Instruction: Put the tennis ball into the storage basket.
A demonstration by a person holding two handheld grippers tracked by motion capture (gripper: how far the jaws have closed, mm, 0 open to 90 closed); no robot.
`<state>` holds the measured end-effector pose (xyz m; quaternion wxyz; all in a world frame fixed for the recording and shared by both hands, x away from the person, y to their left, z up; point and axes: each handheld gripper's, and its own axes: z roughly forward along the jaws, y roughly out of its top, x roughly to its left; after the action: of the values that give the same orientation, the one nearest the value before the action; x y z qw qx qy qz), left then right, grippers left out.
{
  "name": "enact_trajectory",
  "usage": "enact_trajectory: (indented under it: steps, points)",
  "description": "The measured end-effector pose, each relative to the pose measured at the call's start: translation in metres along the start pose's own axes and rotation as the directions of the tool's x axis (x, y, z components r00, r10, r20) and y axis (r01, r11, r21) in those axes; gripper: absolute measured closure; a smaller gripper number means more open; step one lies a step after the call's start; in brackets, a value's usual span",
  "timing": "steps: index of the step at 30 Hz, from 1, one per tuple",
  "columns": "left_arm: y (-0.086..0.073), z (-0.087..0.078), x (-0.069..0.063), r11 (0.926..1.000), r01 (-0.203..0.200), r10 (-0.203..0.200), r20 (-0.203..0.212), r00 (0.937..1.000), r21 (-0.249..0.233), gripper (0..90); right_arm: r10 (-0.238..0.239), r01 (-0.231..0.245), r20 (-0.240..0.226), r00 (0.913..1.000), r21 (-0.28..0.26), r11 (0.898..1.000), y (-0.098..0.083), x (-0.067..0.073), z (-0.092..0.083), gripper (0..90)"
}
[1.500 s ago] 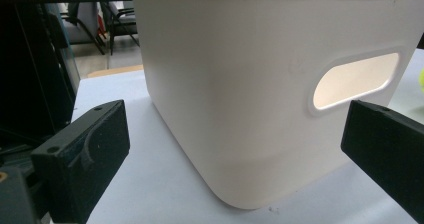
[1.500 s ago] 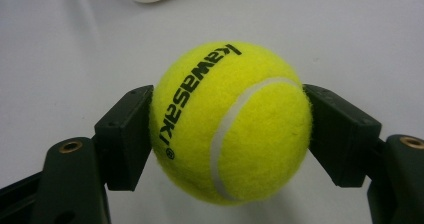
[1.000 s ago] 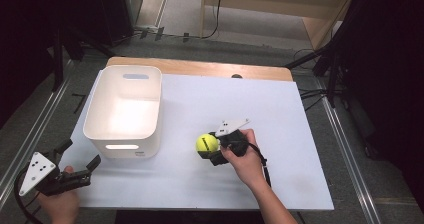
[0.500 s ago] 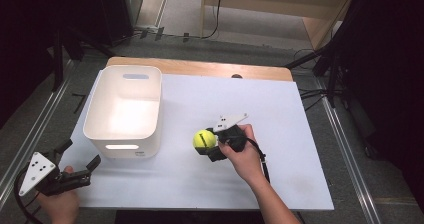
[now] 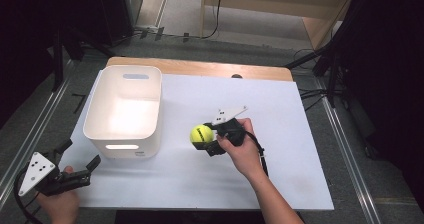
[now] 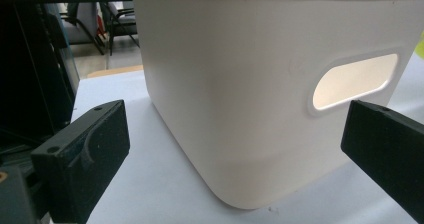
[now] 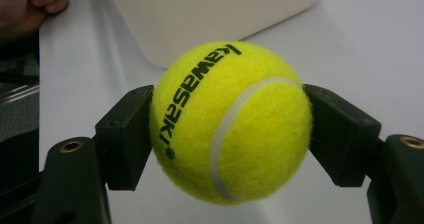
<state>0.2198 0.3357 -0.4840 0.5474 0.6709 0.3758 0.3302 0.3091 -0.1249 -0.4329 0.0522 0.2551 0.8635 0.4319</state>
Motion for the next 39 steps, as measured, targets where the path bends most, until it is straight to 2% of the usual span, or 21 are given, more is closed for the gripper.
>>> enact_trajectory:
  steps: [39]
  points:
    - [0.000, 0.000, 0.000, 1.0000, 0.007, -0.007, 0.002, 1.0000, -0.005, 0.0, -0.053, 0.053, -0.033, 0.9980, -0.014, 0.999, 0.051, 0.011, 0.019, 24.6]
